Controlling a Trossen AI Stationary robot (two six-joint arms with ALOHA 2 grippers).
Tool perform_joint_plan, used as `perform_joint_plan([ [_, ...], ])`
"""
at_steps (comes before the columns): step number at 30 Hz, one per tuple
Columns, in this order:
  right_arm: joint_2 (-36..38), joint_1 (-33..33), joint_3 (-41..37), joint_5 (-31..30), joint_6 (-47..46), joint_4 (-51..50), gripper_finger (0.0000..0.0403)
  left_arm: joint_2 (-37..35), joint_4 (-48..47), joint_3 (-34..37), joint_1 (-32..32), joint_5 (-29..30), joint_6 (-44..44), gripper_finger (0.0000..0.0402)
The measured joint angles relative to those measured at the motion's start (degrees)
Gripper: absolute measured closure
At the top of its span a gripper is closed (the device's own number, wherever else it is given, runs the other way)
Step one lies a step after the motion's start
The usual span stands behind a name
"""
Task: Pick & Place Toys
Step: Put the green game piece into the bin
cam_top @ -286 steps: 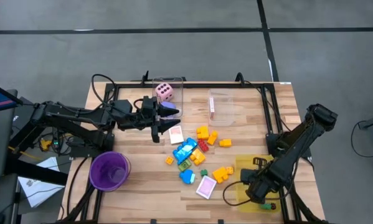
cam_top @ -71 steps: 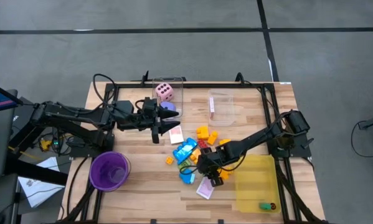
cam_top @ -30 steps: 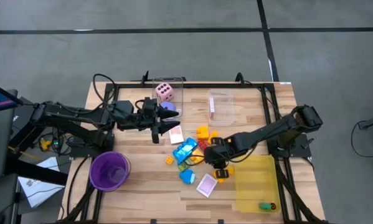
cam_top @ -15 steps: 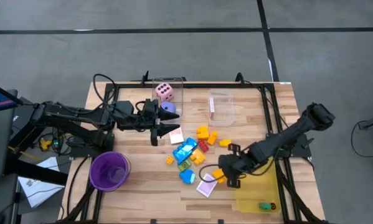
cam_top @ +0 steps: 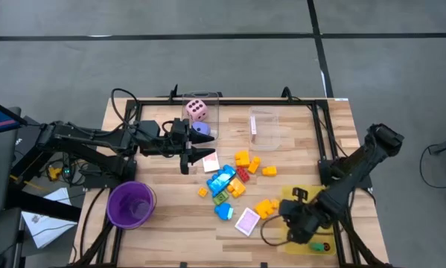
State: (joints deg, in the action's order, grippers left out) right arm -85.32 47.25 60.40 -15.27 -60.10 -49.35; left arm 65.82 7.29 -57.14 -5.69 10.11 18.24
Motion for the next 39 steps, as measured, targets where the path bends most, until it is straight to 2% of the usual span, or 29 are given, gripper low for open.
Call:
perform_joint_plan([
  [13,-0.34,11.0,0.02,-4.83,-14.63,-1.19,0.0301,0.0,0.0,0.0,0.13,0.02,0.0,0.0189],
  [23,-6.77,15.55,0.04,-4.38,-13.61,5.39,0.0301,0.0,0.0,0.0,0.14,0.09,0.07,0.0189],
  [31,-11.39,16.96,0.04,-4.26,-13.42,5.26,0.0301,0.0,0.02,0.0,0.15,1.03,0.17,0.0189],
  [39,-12.55,18.76,0.06,-4.1,-14.69,5.81,0.0301,0.0,0.13,0.0,0.13,1.01,0.2,0.0189],
])
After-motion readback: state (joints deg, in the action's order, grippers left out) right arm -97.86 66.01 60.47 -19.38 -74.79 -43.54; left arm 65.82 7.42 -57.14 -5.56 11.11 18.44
